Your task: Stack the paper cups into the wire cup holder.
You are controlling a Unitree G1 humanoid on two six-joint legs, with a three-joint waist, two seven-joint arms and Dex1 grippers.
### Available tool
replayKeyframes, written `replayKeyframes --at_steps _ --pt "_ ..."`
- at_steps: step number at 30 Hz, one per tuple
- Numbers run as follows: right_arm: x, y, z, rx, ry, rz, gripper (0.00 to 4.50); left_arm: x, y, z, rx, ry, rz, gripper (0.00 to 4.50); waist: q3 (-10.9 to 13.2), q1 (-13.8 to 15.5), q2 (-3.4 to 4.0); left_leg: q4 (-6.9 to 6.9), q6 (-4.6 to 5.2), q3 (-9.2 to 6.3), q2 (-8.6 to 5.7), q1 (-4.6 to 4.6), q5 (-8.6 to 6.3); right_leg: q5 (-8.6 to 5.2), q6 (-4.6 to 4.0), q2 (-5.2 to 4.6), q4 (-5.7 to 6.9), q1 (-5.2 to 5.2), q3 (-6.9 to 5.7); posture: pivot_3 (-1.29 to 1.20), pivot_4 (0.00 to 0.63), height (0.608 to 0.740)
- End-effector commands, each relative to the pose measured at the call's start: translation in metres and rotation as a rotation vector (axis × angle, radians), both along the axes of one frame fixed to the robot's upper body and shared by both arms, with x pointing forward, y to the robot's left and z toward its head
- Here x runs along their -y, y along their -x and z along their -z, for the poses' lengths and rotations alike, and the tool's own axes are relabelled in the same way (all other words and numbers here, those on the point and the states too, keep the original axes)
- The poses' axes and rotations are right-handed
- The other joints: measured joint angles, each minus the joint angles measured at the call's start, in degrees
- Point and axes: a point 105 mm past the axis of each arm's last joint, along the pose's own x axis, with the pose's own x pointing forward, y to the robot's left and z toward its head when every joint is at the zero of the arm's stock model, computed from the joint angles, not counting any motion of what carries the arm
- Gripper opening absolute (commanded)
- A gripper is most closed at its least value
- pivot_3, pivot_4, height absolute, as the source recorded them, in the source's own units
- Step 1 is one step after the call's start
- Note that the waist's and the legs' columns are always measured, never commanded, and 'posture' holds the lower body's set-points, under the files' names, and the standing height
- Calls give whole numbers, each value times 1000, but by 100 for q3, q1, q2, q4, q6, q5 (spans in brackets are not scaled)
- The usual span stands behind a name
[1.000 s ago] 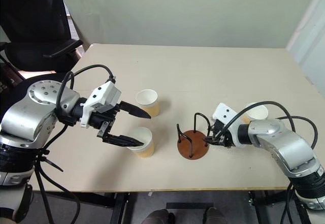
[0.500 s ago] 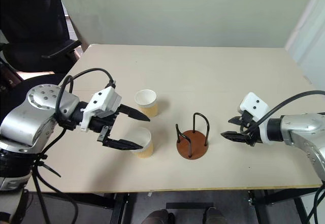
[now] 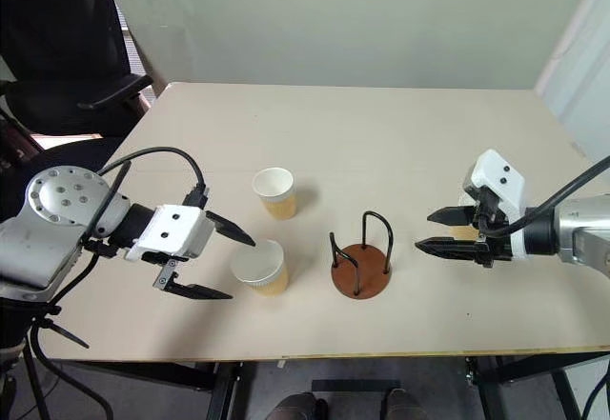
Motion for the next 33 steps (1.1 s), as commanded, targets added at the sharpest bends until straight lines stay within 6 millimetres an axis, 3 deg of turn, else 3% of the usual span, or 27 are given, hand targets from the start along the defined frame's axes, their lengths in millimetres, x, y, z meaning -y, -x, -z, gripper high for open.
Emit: replayKeyframes --at_steps 1,7,9,14,21,30,33 --pt "-7 5 -9 43 -5 -43 2836 -1 1 7 17 -35 33 4500 0 3 0 0 0 -1 0 -1 0 0 0 0 0 0 -2 0 150 740" --pt "-10 13 -19 72 -12 -66 2836 1 -4 20 37 -58 84 4500 0 4 0 2 -2 1 0 -4 -1 0 -1 -1 -2 -1 -1 0 150 740" --pt "-9 15 -21 79 -13 -63 2872 4 -10 24 59 -51 104 4111 0 4 0 2 -2 0 0 -4 -2 0 -1 -1 -1 -1 -1 0 150 740" --pt "-8 19 -25 96 -23 -60 2872 25 -18 14 65 40 134 2525 -1 18 -1 6 -1 1 -1 -8 -3 1 0 -3 1 0 -2 0 150 740" --pt "-5 23 -28 107 -12 -52 2872 31 -15 7 38 33 180 31 -1 12 0 4 -5 1 0 -6 -1 17 29 -1 -2 -2 -2 0 150 740" --pt "-4 25 -31 124 -10 -57 2872 29 -8 2 -3 -22 199 31 -1 9 0 6 -3 3 0 -7 -3 18 32 -1 -4 -1 -1 0 150 740" --pt "-3 26 -34 136 -7 -67 2872 36 -11 -14 -7 16 188 31 -1 25 0 7 -2 3 0 -9 -3 18 31 -2 -2 -1 -2 0 150 740"
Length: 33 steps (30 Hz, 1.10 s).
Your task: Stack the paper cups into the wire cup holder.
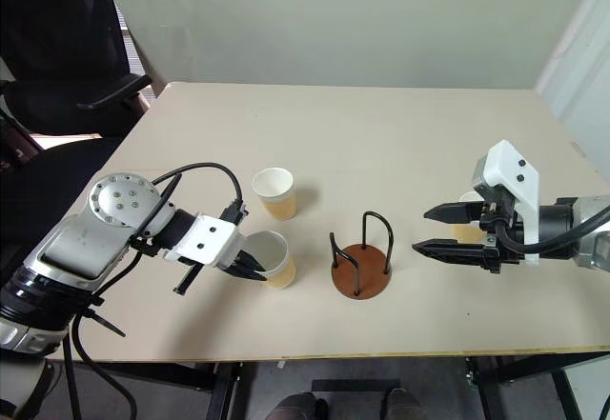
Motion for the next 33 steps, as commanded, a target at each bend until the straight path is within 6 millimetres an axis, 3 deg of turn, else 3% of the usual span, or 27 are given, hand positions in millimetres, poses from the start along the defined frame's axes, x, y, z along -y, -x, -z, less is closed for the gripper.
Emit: replayKeyframes --at_steps 1,2,6,8,13,18,25,32,33 --pt "1 5 -16 82 6 -16 2872 9 1 -27 1 35 25 31 0 10 -1 0 1 -1 0 -2 0 0 0 0 1 0 -1 0 150 740" --pt "1 5 -16 84 7 -18 2872 10 1 -30 -3 43 22 31 0 11 0 0 1 -1 0 -2 0 0 0 -1 0 0 -2 0 150 740" --pt "2 14 -18 110 40 -53 2872 36 -11 -85 16 200 45 31 1 56 -1 2 1 -1 -1 -6 -1 0 0 -4 -1 2 -3 0 150 740" --pt "2 15 -19 113 17 -52 2872 49 -10 -103 6 253 88 31 1 53 -1 0 2 4 -2 -7 -1 1 0 -6 -6 3 -4 0 150 740" --pt "-1 19 -15 107 1 -56 2872 81 -2 -129 -53 331 211 31 1 43 -1 4 -2 11 -3 -5 1 1 22 -8 -10 4 4 0 150 740" --pt "2 24 -15 99 -2 -21 2872 100 -1 -120 -87 287 299 31 1 49 -1 3 -4 17 -3 -6 2 -8 49 -7 -10 4 5 0 150 740" --pt "6 30 -17 96 -2 30 2872 105 -14 -89 -61 182 346 31 1 74 -2 8 0 13 -6 -9 -1 -14 69 -12 -12 10 7 0 150 740" --pt "9 31 -14 110 23 62 2872 122 -16 -71 -47 151 406 31 1 105 -2 18 11 16 -12 -10 -8 -17 82 -13 -14 20 8 0 150 740" --pt "9 31 -13 110 26 66 2872 124 -16 -71 -40 149 411 209 1 108 -2 20 12 15 -12 -11 -9 -17 84 -13 -15 20 8 0 150 740"
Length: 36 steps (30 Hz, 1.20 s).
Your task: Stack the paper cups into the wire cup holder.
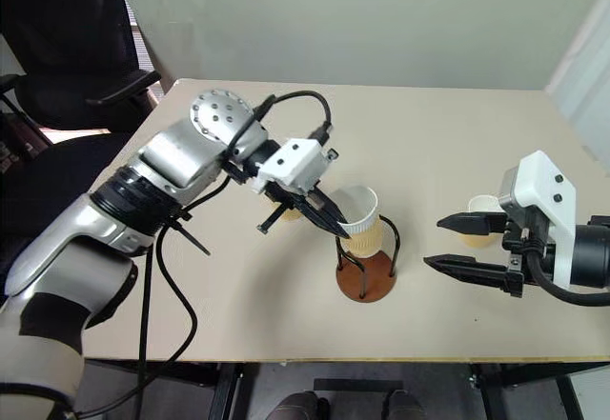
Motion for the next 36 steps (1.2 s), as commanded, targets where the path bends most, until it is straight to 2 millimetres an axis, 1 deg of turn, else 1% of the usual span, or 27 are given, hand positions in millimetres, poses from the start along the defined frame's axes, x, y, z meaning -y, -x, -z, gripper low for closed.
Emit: replayKeyframes --at_steps 1,3,5,9,10,11,12,13,17,20,22,23,26,30,33,36 --pt "2 1 -8 60 26 18 2872 7 4 -5 38 -11 54 410 0 3 0 1 2 0 0 0 -1 0 1 0 0 2 0 0 150 740" --pt "2 0 -7 53 24 17 2872 10 5 -4 41 -12 61 928 0 4 0 3 2 1 -1 0 -3 -1 2 0 0 2 0 0 150 740" --pt "2 0 -6 48 24 16 2872 12 5 -5 46 -7 63 1585 0 4 0 3 2 4 0 1 -2 -1 3 0 0 2 0 0 150 740" --pt "4 -5 -3 41 28 39 2872 13 6 -13 52 25 55 2999 0 5 0 3 2 4 0 2 -2 -1 4 1 1 2 1 0 150 740" --pt "7 -8 -2 37 33 60 2872 13 6 -15 54 33 53 3240 0 4 0 4 2 4 0 2 -2 -1 5 1 2 2 1 0 150 740" --pt "11 -13 -1 36 50 96 2872 12 6 -19 57 50 48 3736 0 4 0 6 2 4 -1 1 -2 -1 5 1 2 3 1 0 150 740" --pt "15 -18 1 38 74 126 2872 10 6 -24 57 69 39 3953 0 4 0 8 3 5 0 1 -3 -1 6 1 2 3 1 0 150 740" --pt "20 -24 3 41 96 157 2872 6 5 -29 56 95 22 4268 0 3 0 10 3 5 0 1 -3 0 8 1 2 3 2 0 150 740" --pt "44 -48 16 68 252 249 2872 -6 -5 -49 50 205 -87 4268 -1 1 2 19 6 3 0 2 -4 1 10 0 5 4 2 0 150 740" --pt "60 -66 23 91 336 281 2872 -21 -13 -56 39 263 -195 4268 -2 -2 4 23 8 4 2 3 -5 2 10 0 8 4 2 0 150 740" --pt "66 -74 25 113 384 279 3219 -28 -14 -55 27 276 -241 4324 -4 -8 7 25 11 6 2 6 -7 3 12 0 9 5 3 0 150 740" --pt "69 -78 26 118 403 280 3403 -37 -14 -52 19 276 -277 4324 -4 -17 8 25 11 6 2 6 -7 3 12 0 9 4 3 0 150 740" --pt "77 -93 27 132 425 294 4446 -58 -15 -45 -2 290 -388 4324 -5 -52 10 27 11 7 4 6 -7 3 12 4 10 2 3 0 150 740" --pt "77 -106 34 122 454 270 4446 -76 -17 -38 1 298 -490 4324 -5 -55 9 37 13 7 5 6 -8 4 11 4 9 3 3 0 150 740" --pt "76 -115 39 107 473 249 4446 -80 -17 -35 3 299 -523 4324 -5 -35 9 46 15 -1 4 5 -7 5 10 4 9 10 0 0 150 740" --pt "75 -123 50 68 503 216 4446 -81 -16 -34 0 309 -540 4324 -5 -46 9 59 20 -3 3 6 -10 7 7 3 10 16 -1 0 150 740"
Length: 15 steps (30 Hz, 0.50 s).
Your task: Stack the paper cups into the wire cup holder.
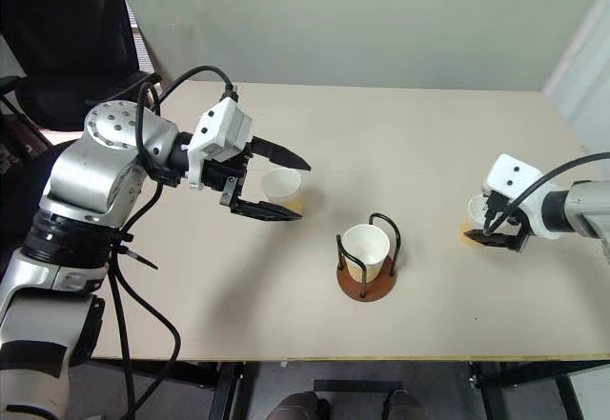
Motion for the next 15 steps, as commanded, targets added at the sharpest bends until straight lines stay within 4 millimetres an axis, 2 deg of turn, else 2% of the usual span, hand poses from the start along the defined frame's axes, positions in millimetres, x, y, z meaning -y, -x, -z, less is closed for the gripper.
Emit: replayKeyframes --at_steps 1,6,7,10,15 --pt "3 -8 4 -21 58 -22 4446 -1 5 -11 51 25 -13 4324 0 -16 0 3 2 0 0 1 -1 2 -2 0 0 1 0 0 150 740" --pt "16 -18 18 -68 131 -7 4446 -2 6 -9 52 25 -23 4324 0 -21 0 6 2 0 2 1 -1 4 -6 -1 1 2 -2 0 150 740" --pt "17 -20 19 -68 145 -7 4282 -3 6 -9 52 25 -25 4324 0 -26 1 6 2 1 2 2 -1 4 -7 -1 1 2 -2 0 150 740" --pt "16 -26 20 -59 161 -20 3533 -2 6 -8 52 25 -24 4324 0 -40 1 4 2 1 2 2 -1 5 -9 -1 2 1 -2 0 150 740" --pt "12 -27 17 -51 137 -39 1785 0 8 -5 46 21 -11 4324 0 -46 1 1 1 0 3 1 -1 5 -10 -1 1 1 -4 0 150 740"
